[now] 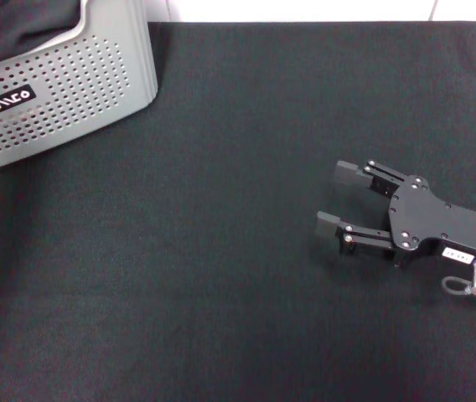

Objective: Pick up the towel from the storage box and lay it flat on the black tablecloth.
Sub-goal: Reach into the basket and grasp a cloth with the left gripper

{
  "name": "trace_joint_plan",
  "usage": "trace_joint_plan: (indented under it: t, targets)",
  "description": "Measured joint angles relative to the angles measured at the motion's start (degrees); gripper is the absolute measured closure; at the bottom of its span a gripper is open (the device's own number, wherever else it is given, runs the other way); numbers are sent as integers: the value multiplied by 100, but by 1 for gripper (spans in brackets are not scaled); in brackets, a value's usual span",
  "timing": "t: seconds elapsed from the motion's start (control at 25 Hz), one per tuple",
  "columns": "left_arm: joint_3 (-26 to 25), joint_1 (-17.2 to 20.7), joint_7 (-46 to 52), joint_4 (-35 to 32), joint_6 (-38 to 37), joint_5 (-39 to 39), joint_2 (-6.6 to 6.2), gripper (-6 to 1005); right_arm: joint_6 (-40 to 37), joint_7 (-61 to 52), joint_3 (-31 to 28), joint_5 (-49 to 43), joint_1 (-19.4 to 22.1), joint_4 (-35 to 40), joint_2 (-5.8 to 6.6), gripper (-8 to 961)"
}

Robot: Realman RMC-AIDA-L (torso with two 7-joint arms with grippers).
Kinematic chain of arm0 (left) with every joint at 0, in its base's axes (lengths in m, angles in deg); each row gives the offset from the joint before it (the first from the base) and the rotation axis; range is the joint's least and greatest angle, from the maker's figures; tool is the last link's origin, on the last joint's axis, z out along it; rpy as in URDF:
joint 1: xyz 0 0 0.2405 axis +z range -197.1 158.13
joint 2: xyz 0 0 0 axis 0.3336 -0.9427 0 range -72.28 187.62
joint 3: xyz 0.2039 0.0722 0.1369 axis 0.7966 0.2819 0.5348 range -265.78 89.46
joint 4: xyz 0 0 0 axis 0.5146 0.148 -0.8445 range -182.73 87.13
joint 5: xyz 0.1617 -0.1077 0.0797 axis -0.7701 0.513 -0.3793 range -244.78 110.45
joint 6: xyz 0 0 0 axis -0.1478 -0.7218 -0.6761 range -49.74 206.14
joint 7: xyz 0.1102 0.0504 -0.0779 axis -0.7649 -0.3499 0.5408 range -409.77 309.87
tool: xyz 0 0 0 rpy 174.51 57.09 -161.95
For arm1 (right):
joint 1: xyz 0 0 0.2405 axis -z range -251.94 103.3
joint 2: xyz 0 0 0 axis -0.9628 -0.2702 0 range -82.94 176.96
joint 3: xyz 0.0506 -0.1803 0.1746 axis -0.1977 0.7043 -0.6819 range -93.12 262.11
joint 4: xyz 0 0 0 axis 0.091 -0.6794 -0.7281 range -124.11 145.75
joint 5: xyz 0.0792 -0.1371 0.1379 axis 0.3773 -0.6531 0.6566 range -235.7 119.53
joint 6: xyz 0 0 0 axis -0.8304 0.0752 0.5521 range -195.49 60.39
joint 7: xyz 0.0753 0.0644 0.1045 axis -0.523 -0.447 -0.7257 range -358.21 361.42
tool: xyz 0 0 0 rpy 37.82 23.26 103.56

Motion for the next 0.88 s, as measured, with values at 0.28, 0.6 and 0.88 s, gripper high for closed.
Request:
trace_joint_plan:
  t: [0.28,0.6,0.88]
  targets:
    - [-10,-48,147,223,124,-165,-7,344,112,60,-66,2,-16,0,-13,125]
    - [-9,-30,119,269,178,-186,-14,437,129,102,-128,2,17,0,-12,131]
    - [36,7,79,129,205,-112,-7,811,173,139,-127,9,66,-1,-12,137]
